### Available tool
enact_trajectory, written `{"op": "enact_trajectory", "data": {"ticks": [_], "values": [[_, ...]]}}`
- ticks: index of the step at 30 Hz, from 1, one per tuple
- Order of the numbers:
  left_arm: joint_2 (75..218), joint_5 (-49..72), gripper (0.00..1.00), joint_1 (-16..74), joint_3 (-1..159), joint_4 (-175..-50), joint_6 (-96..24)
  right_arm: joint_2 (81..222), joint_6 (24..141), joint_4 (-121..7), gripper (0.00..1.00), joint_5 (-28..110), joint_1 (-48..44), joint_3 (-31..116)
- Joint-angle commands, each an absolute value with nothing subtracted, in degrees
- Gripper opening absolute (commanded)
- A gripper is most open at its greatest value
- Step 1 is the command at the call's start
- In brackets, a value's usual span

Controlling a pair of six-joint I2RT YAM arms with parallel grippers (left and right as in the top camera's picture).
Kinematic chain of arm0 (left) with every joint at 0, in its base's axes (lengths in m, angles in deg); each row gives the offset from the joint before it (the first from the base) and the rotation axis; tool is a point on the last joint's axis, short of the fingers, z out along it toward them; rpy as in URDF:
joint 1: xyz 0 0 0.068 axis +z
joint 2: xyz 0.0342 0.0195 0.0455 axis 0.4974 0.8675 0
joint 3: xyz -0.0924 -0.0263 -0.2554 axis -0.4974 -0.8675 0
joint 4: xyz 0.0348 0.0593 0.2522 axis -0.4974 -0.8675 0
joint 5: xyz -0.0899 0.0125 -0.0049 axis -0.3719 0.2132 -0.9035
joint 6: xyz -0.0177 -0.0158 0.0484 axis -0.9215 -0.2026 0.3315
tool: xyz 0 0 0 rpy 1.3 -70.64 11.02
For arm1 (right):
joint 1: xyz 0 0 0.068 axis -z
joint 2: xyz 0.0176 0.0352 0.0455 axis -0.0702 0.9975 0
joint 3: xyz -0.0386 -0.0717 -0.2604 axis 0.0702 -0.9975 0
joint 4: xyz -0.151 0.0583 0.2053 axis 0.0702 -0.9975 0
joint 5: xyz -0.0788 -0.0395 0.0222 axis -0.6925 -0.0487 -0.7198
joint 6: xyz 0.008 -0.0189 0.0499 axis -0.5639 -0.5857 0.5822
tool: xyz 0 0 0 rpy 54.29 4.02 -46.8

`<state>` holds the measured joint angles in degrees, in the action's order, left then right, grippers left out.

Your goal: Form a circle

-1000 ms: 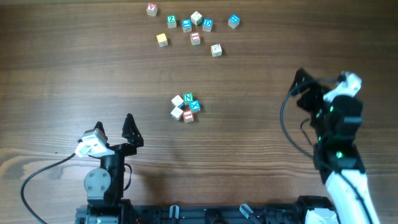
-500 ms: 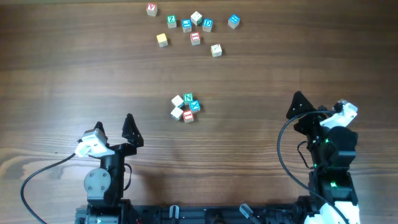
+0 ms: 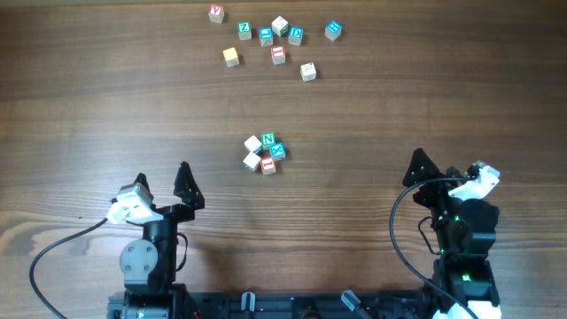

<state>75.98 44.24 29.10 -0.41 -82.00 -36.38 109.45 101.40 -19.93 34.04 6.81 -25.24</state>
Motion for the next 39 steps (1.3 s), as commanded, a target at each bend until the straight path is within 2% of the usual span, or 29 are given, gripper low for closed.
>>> {"op": "enact_trajectory", "data": {"ticks": [1,13,23,39], "values": [[75.6,44.8,1.00,29.3,-0.5,-82.2,-36.3,108.8,100.9,-19.6,1.00,33.5,6.5,-25.6],[75.6,44.8,1.00,29.3,-0.5,-82.2,-36.3,107.7,100.8,-21.6,1.00,33.5,6.5,-31.0],[75.6,44.8,1.00,29.3,-0.5,-82.2,-36.3,94.9,100.9,-23.6,1.00,33.5,6.5,-31.0],[75.6,44.8,1.00,29.3,-0.5,-82.2,-36.3,82.1,100.8,-23.7,1.00,33.5,6.5,-31.0]]}}
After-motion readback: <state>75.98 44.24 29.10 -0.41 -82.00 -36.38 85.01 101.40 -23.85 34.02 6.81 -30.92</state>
